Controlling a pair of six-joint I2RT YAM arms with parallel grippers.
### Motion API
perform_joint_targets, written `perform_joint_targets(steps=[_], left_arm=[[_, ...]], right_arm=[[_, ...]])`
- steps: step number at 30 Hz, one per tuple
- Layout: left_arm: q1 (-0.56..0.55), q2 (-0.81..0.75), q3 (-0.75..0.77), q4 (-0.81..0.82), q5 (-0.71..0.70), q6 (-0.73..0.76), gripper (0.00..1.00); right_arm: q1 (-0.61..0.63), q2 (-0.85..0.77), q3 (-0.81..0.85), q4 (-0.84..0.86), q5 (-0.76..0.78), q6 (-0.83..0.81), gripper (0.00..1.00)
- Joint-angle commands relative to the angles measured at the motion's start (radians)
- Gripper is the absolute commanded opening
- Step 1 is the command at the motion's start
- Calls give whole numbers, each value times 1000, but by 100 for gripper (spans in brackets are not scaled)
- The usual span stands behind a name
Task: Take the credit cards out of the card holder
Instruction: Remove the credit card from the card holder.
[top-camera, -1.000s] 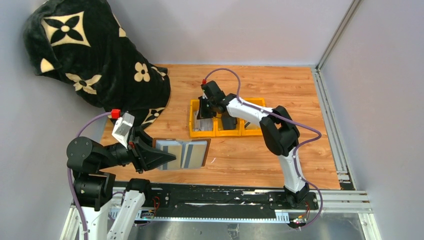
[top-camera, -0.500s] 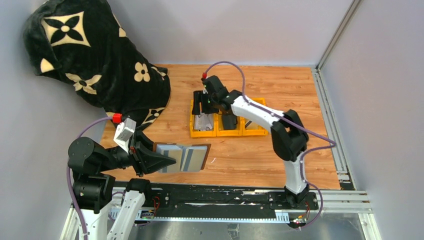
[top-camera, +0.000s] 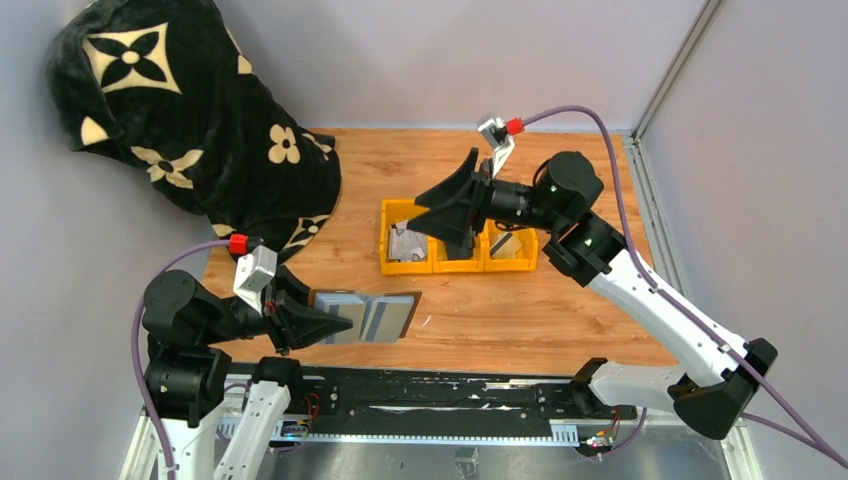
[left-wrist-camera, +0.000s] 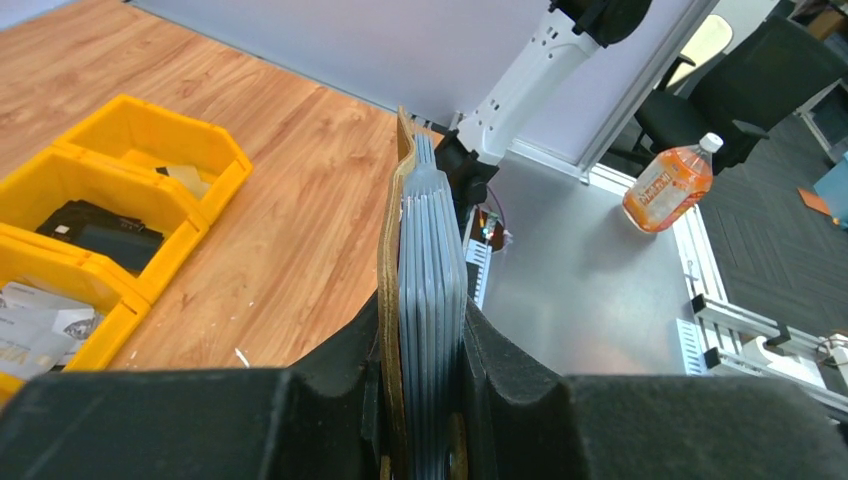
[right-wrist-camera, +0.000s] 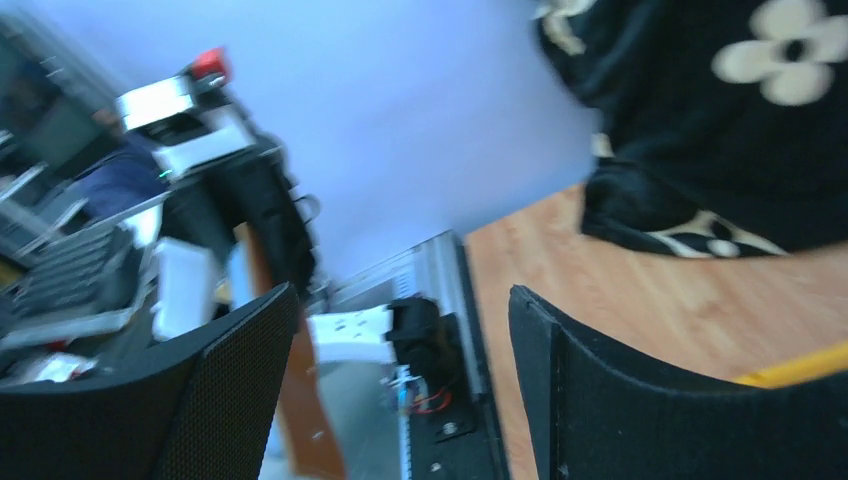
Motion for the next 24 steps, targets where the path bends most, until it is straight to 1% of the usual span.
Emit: perform_joint_targets(steps=[1,6,9,14,16,17,18,21,24], left_arm=[[-4,-8,-2,-11,-2,74,0],[-4,9,-4,-11,-16,83,0],[-4,13,5,-12,-17,86,0],[-4,19,20,-59,-26,126,0],[-4,19,21,-61,-28,129,0],[-4,19,22,-61,-31,129,0],[-4,19,23,-61,-34,129,0],[-5,22,21,-61,-44,129,0],[-4,22,27,-60,-50,117,1]], right_arm=[[51,-21,-111,225,-295,122,80],[225,-56,-95,50,-237,-120,81],[287,-43,-76,-23,-211,-172,81],[351,-28,-71,-85,-170,-246,82],[377,-20,-73,-120,-126,-274,77],[388,-12,-73,-120,-103,-275,71],[389,-3,-73,-111,-96,-269,63],[390,38,-66,-60,-59,-213,35],[391,71,-37,-85,12,-206,4]])
